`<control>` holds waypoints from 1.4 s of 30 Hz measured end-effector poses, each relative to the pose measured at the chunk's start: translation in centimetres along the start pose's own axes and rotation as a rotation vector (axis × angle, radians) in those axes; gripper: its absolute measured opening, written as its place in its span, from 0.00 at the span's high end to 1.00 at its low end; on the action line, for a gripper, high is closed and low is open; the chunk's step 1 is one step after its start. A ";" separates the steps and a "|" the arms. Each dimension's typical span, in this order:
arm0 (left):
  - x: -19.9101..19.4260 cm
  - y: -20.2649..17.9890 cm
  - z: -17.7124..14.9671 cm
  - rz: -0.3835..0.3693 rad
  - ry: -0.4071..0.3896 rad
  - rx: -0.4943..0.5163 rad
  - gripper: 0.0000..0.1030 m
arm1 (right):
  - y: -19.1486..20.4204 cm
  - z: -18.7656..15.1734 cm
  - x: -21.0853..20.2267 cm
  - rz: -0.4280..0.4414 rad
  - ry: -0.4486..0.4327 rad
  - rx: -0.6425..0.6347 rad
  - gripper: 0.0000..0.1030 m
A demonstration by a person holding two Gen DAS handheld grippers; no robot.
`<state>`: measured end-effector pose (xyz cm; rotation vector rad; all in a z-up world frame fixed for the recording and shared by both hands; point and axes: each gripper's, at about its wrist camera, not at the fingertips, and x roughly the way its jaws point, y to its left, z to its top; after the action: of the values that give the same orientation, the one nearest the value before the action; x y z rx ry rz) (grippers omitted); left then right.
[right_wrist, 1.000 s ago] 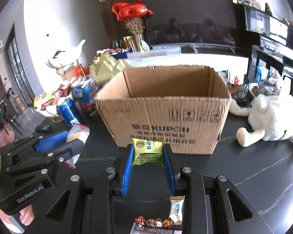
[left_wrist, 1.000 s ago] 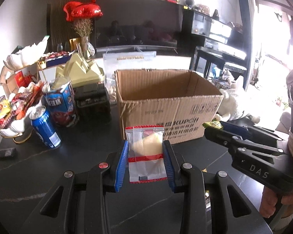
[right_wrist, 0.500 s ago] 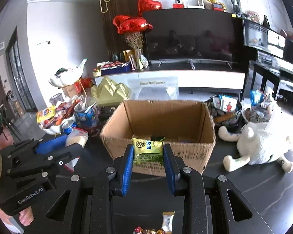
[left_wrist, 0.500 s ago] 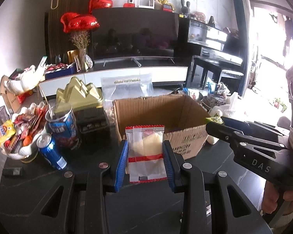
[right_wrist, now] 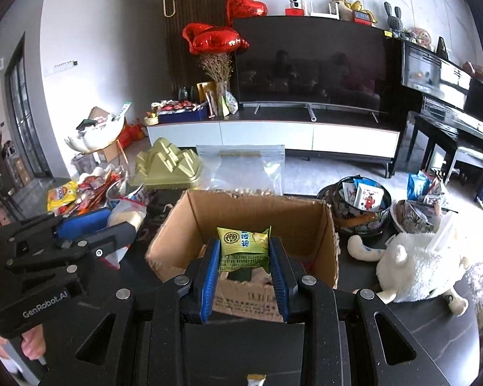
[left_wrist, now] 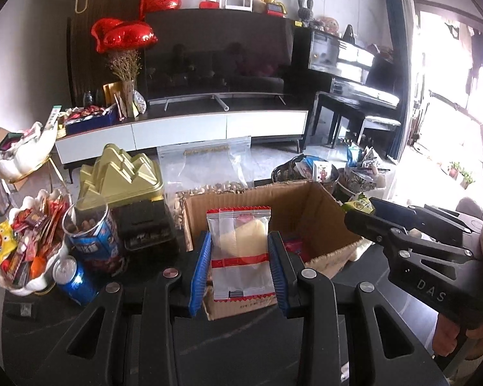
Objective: Organize snacks
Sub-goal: 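Lift both held snacks and carry them over the cardboard box, then open the left tool to drop the cake packet while the right tool drops the green candy, then move both tools back down to the remaining candies on the table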
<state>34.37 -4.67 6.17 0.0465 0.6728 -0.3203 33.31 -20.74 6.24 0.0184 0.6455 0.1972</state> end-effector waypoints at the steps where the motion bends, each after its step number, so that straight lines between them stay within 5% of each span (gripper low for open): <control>1: 0.5 0.1 0.2 -0.003 0.009 -0.001 0.66 | -0.2 0.2 0.3 -0.003 0.001 0.001 0.69; 9: 5.3 0.8 1.9 0.012 0.073 -0.024 0.59 | -1.2 1.2 3.7 -0.011 0.029 0.011 0.68; 12: 5.5 0.9 1.9 0.053 0.060 -0.019 0.47 | -1.5 1.1 4.5 -0.026 0.039 0.017 0.52; 42: -5.8 -3.7 -8.1 0.070 -0.042 0.025 0.36 | 0.5 -8.1 -5.8 0.008 -0.005 -0.005 0.52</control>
<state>24.07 -5.38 3.67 0.0864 0.6240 -0.2612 23.82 -21.72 3.26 0.0166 0.6397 0.2062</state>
